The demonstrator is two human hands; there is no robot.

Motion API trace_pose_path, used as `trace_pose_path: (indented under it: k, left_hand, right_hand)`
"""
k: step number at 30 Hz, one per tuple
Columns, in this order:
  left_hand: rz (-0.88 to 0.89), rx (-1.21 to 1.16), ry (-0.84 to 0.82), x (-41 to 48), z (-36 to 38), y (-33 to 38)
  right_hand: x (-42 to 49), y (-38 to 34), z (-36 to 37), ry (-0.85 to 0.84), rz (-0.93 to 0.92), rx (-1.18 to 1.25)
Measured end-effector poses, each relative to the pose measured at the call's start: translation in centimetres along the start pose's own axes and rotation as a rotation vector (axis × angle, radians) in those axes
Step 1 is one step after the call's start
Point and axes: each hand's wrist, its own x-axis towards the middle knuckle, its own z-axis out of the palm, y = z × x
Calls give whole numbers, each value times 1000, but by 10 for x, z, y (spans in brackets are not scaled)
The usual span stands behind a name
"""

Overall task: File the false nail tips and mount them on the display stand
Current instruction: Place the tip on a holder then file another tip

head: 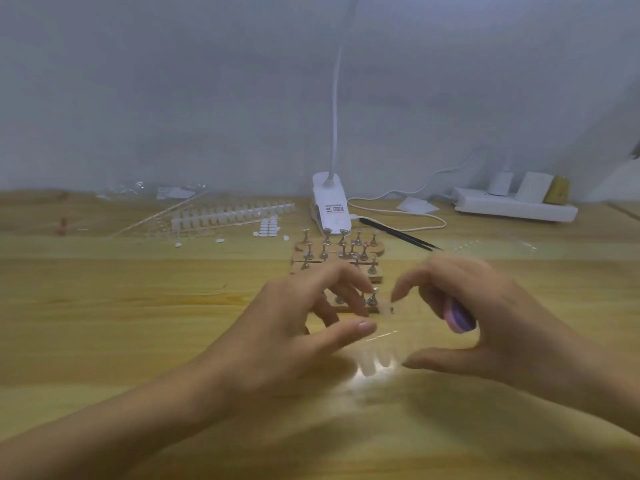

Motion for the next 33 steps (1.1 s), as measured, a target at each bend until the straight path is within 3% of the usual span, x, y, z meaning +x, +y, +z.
trace_pose_path:
  k: [6, 12, 15, 20, 22, 24, 28, 33]
  left_hand:
    - [-198, -350, -29, -3, -5, -2]
    - [-168, -313, -86, -3, -2, -9]
    - [-70, -129, -49, -5, 0, -10]
    - [315, 391, 64, -9, 3, -11]
    - [382, 528, 99, -10, 4, -11]
    - [274, 434, 101, -11, 5, -9]
    - [-197, -164, 49, -8, 6, -8]
    - [-464, -421, 68, -9, 9, -3]
  right_hand:
    - [15, -17, 14, 70, -76, -179]
    - [11, -22, 22, 74, -80, -74]
    - [7, -23, 26, 99, -91, -8]
    - [2, -22, 34, 99, -57, -17]
    - [2, -21, 36, 101, -43, -24]
    - [2, -19, 39, 122, -59, -55]
    - [3, -16, 41, 165, -114, -158]
    - [4, -16, 39, 202, -191, -193]
